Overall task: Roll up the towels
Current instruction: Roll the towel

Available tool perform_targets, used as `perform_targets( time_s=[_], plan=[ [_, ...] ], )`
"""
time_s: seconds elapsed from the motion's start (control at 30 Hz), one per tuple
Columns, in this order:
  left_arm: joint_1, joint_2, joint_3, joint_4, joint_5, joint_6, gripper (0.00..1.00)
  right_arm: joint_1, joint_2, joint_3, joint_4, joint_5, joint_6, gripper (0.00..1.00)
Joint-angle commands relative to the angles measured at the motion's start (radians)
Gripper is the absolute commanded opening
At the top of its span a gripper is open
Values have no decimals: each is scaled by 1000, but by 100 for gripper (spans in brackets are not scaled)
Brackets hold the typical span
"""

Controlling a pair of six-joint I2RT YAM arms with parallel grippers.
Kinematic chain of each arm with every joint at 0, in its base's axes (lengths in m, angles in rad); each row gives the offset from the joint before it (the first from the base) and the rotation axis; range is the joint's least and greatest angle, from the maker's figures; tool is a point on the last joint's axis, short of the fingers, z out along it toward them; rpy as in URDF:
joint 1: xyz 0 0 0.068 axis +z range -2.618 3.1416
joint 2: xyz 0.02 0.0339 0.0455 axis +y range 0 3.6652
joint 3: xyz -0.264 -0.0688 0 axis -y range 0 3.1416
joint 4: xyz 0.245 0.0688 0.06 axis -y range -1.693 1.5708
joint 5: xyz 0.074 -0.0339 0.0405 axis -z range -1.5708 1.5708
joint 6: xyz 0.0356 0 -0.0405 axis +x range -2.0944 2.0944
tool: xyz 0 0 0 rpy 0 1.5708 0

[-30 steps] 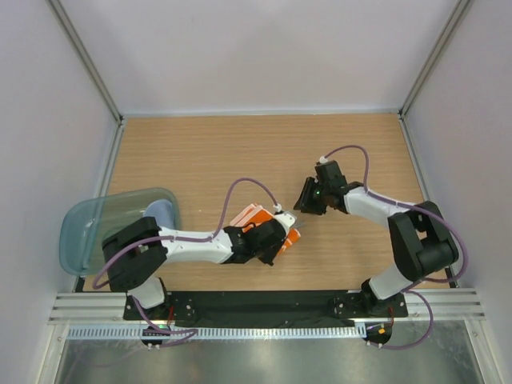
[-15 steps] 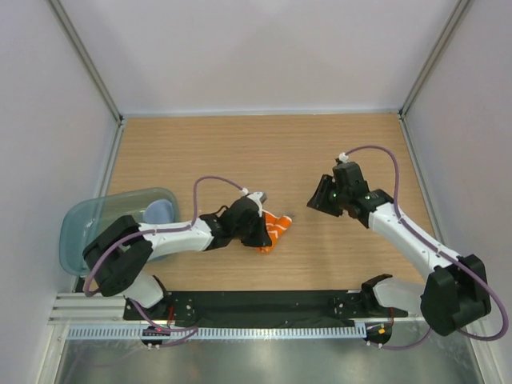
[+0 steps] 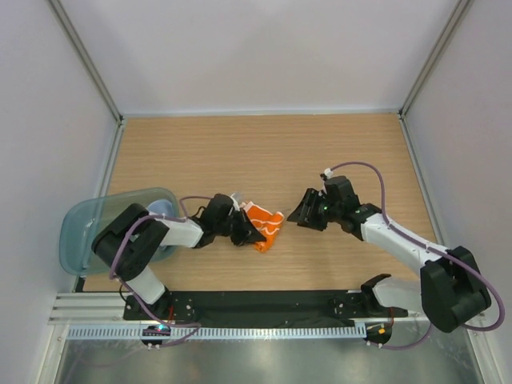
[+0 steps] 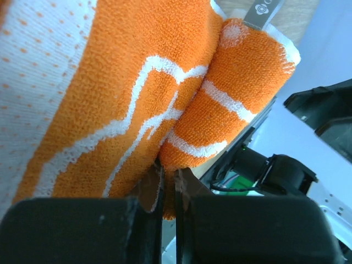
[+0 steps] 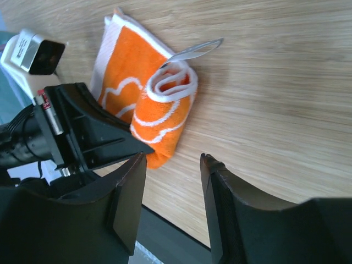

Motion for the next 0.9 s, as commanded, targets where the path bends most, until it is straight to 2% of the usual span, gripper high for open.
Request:
perform_targets(
  time_s=[0.0,0.07,0.27,0.47,0.7,0.87],
  plan=[
    [27,14,-5,48,65,-79,0,47,50,2,150,-40,40,53],
    [50,5,-2,2,69,-87,0,58,80,11,153,-25,36,59],
    [96,-2,40,-147,81,-53,0,93,220,19,255,-17,47,61],
    [122,41,48,-153,122,-42,0,116,338,51,341,-26,51,61],
    [153,106,48,-129,173,-44,0,130,378,34,499,-66,77,63],
    [162,129,54,-118,196,-36,0,139,424,51,522,-63,80,63]
  ],
)
